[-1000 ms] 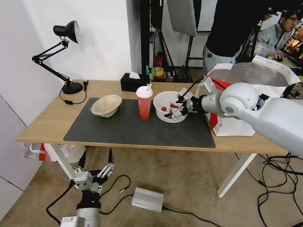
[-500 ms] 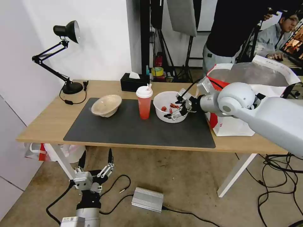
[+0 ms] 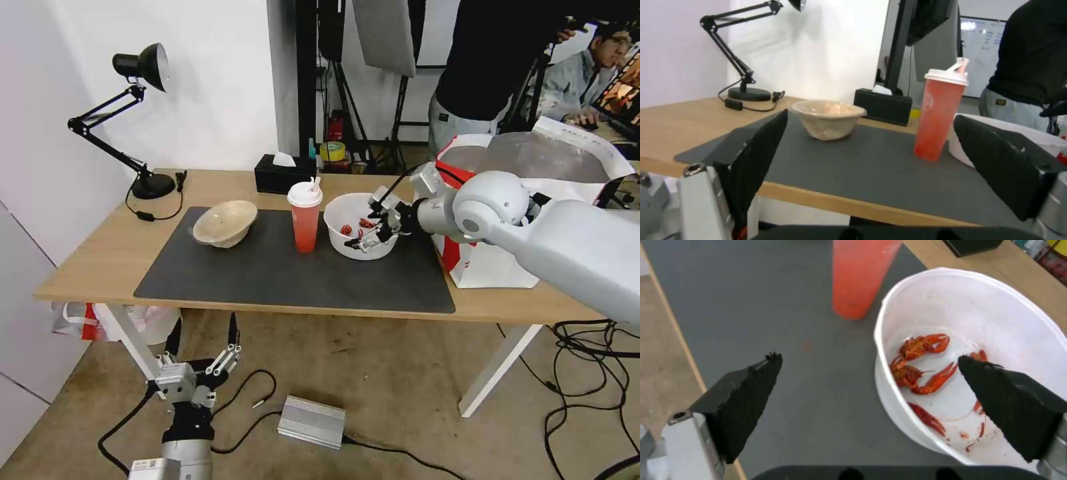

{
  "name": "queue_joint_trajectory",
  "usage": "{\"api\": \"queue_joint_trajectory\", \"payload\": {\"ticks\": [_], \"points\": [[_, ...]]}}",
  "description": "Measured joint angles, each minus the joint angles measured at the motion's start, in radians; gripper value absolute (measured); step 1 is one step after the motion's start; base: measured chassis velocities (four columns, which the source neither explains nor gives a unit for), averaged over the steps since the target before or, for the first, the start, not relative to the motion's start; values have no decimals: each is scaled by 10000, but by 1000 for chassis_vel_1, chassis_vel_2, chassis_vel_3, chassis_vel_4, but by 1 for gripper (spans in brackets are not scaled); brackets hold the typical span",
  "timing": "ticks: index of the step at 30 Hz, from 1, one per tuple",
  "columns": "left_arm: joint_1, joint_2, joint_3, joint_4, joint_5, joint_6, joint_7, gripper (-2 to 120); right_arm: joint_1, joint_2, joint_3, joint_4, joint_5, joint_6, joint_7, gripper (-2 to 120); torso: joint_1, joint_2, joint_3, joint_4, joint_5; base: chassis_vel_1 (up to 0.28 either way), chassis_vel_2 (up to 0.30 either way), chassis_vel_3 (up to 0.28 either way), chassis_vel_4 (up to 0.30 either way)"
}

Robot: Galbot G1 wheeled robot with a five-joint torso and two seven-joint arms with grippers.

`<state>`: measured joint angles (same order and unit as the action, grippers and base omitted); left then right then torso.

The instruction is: Pick up the trash from the table and place it into the takeout bag.

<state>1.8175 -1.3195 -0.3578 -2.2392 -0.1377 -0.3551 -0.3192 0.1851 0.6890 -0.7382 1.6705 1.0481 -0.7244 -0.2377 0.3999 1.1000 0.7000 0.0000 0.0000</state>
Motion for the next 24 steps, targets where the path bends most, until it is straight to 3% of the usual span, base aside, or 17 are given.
{"api": "queue_joint_trajectory", "payload": {"ticks": [24], "points": [[-207,27,26,306,-78,-26,-10,100,165,892,-92,-1460,-367,-1,-304,100,0,-1,1,0,0,0,0,0,0]]}}
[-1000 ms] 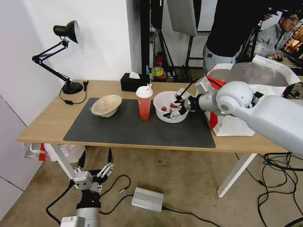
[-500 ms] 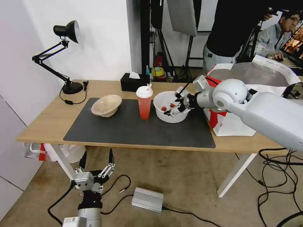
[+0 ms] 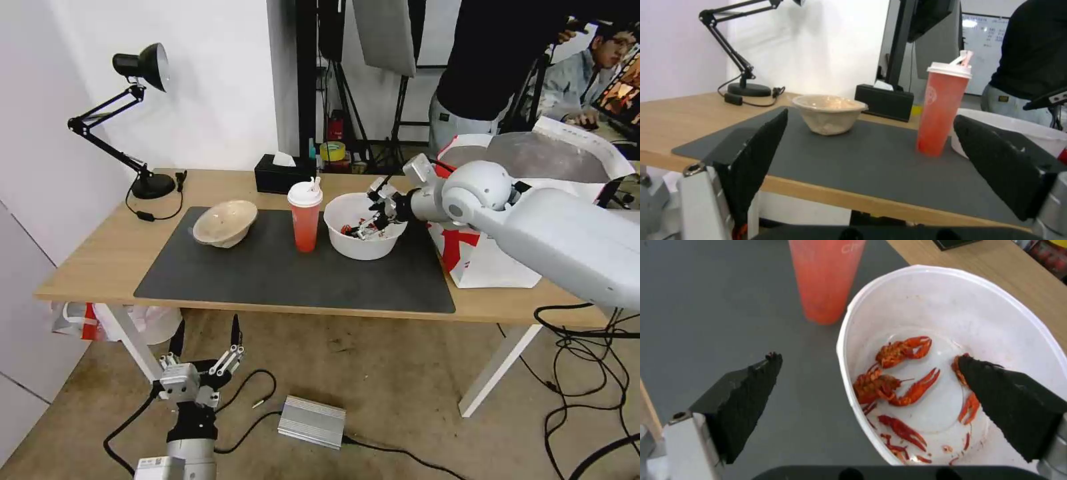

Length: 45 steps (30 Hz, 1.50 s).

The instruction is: Pick up the trash from the table and place it into the takeout bag.

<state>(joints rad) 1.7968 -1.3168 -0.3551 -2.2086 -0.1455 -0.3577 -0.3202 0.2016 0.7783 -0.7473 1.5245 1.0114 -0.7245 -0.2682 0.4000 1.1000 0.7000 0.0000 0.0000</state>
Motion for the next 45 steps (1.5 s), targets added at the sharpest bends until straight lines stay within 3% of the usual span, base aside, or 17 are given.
{"api": "queue_joint_trajectory", "payload": {"ticks": [30,45], "points": [[-177,-88,64,267,-19,-41,3,100,-235,684,-159,-813,-583,5,-222,100,0,0,0,0,0,0,0,0,0],[-178,-115,71,247,-20,-83,4,100,-80,654,-449,-789,-598,6,-289,100,0,0,-1,0,-1,0,0,0,0]]}}
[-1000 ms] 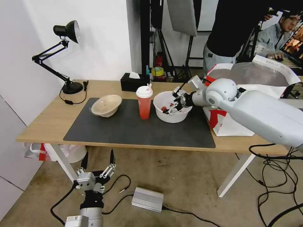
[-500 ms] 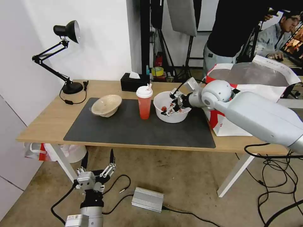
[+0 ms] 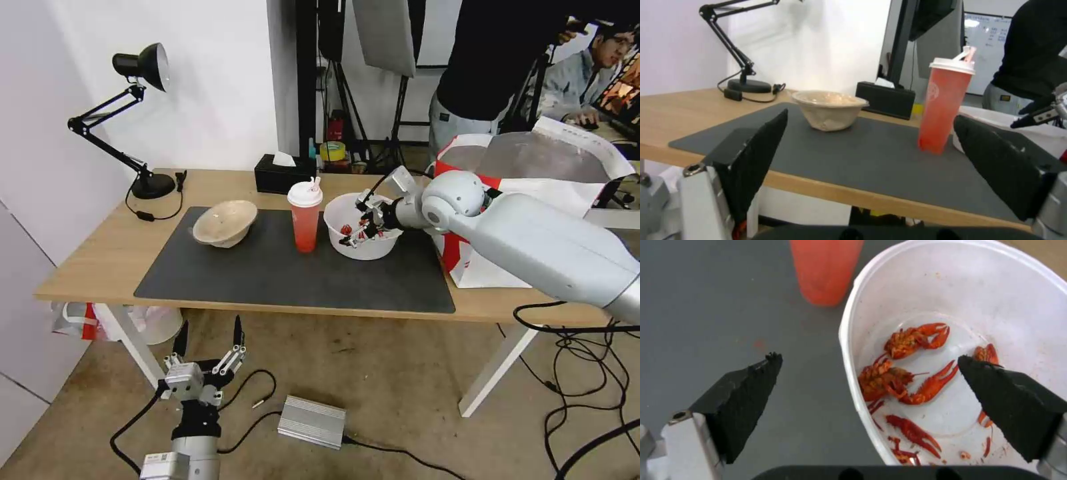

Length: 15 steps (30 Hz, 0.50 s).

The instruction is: Pick up the trash from the table and place it into the takeout bag.

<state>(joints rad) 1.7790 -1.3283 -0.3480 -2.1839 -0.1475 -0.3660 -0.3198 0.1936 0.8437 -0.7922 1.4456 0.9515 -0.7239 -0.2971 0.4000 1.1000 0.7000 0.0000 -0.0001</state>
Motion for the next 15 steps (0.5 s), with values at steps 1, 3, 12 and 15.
{"api": "queue_joint_trajectory", "payload": {"ticks": [1,3,12,15], "points": [[6,-1,-9,-12,1,-18,0,100,25,-29,-47,29,8,0,-10,100,-1,0,0,0,1,0,0,0,0],[13,-1,-17,-21,2,-45,0,100,49,-55,-84,53,12,0,-23,100,0,0,0,-1,1,0,0,0,0],[32,-41,-13,-96,16,-82,-1,100,180,-233,-267,113,0,0,-144,100,0,0,0,0,1,0,0,0,0],[32,-44,-10,-98,19,-82,0,100,162,-273,-269,136,-5,0,-201,100,0,0,0,0,0,0,0,0,0]]}}
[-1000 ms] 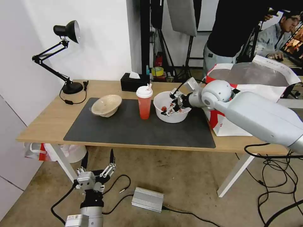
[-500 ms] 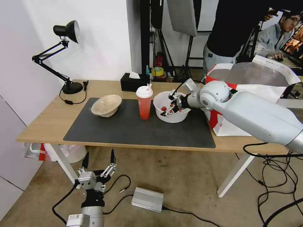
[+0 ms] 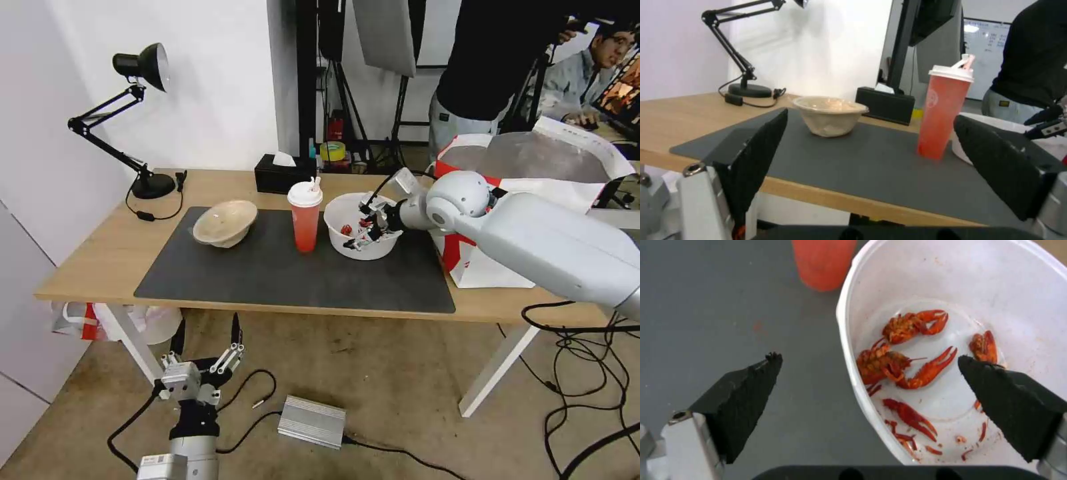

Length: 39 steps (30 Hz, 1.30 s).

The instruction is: Pick up the trash from the table and place it into the takeout bag.

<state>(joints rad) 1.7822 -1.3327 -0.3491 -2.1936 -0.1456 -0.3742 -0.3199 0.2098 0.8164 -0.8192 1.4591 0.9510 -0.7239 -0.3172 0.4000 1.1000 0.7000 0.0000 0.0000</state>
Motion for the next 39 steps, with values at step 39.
{"api": "queue_joint_trajectory", "payload": {"ticks": [39], "points": [[3,-79,47,16,35,-49,-12,100,-301,152,75,-331,-233,0,-36,100,0,0,0,0,0,0,0,0,0]]}}
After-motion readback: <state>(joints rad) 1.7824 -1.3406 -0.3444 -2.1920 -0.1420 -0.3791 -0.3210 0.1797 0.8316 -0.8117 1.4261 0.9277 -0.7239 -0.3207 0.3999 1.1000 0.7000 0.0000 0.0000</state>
